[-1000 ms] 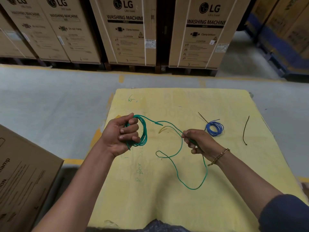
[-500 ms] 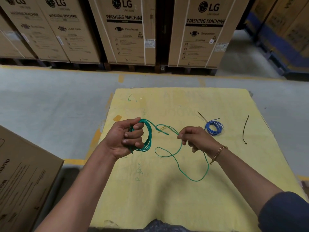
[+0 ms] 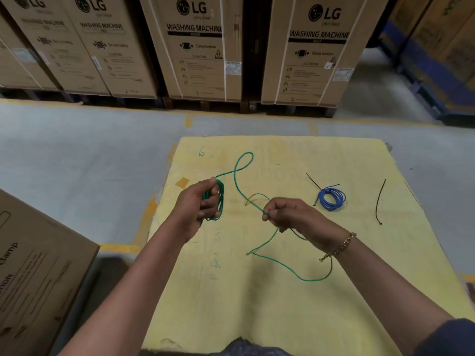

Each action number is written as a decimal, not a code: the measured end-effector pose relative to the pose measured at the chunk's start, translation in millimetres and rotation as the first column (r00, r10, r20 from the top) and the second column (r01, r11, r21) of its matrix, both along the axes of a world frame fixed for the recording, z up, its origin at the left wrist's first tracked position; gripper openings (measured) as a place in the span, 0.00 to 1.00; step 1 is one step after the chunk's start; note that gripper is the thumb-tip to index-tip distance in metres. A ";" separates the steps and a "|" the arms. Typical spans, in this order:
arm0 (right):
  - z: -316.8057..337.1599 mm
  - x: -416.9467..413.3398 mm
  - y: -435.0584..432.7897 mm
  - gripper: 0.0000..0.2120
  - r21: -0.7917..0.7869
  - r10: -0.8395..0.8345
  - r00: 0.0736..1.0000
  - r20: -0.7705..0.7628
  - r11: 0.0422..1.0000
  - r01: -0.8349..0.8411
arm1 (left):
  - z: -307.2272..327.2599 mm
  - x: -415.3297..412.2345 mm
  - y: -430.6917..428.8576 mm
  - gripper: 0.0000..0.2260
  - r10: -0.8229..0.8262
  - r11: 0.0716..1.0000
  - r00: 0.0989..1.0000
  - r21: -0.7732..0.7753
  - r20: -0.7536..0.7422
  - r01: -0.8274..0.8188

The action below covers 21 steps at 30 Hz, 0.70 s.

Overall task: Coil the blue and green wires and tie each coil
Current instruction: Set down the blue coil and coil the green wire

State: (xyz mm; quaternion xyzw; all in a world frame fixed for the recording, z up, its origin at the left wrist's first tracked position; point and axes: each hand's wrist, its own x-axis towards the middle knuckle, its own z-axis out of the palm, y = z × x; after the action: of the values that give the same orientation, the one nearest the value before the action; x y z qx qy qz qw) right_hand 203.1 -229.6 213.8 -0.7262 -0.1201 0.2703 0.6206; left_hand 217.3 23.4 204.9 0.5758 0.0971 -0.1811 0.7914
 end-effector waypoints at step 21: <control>-69.2 15.3 -17.8 0.18 -0.973 0.320 0.937 0.138 0.220 0.068 | -14.5 -11.2 15.0 0.13 -0.466 0.744 0.882 -0.569 -0.067 0.350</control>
State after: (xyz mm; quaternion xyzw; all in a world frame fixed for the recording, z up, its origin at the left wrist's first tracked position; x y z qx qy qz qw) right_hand 218.4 -247.4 144.5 -0.9723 -0.0814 0.2186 -0.0156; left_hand 206.1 38.4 190.3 0.3136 -0.0060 -0.4287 0.8473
